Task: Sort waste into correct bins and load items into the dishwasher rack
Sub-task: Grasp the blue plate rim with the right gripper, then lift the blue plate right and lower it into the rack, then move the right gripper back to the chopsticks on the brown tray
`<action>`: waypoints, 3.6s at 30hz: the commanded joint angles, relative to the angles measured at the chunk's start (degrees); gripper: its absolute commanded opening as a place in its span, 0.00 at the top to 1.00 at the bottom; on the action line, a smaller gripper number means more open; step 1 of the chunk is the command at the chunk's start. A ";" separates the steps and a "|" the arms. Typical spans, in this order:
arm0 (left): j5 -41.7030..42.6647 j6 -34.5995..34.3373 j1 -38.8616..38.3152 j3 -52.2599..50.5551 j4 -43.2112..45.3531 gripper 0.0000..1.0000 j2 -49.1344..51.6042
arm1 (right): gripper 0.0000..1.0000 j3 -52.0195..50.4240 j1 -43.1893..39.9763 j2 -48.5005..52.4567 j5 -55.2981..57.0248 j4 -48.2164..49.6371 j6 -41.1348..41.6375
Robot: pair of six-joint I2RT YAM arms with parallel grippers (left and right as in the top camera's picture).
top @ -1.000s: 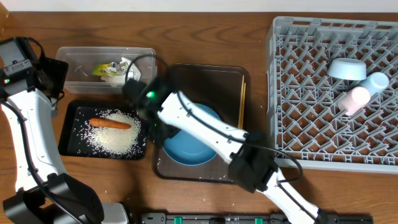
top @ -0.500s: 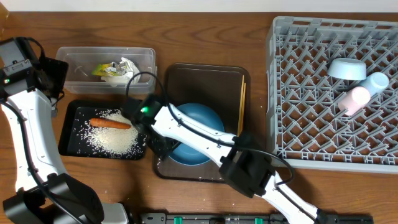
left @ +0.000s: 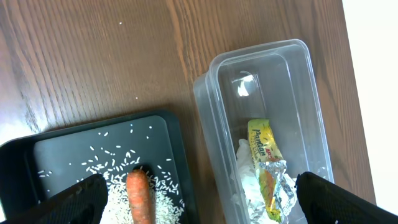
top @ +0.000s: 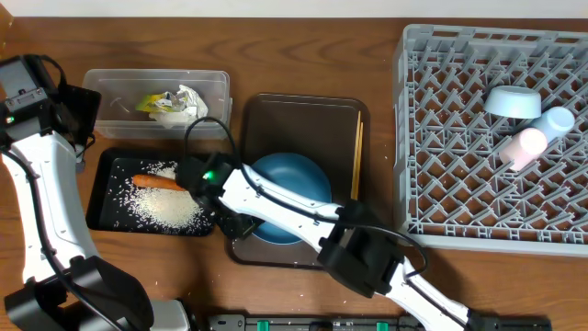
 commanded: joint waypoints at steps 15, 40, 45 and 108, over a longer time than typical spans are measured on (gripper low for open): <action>-0.48 0.52 0.24 0.63 -0.02 0.02 -0.13 | 0.99 3.43 -3.82 -6.38 0.50 -0.28 -1.62; -0.48 0.55 0.24 0.63 -0.02 0.02 -0.13 | 0.99 3.43 -51.41 -36.59 -41.55 -7.93 -27.67; -0.48 0.52 0.24 0.63 -0.02 0.01 -0.13 | 0.99 0.09 -62.47 -36.50 -54.97 -15.19 -41.62; -0.48 0.55 0.24 0.63 -0.02 0.02 -0.13 | 0.15 -18.91 -76.15 -56.28 -13.55 -3.91 -11.26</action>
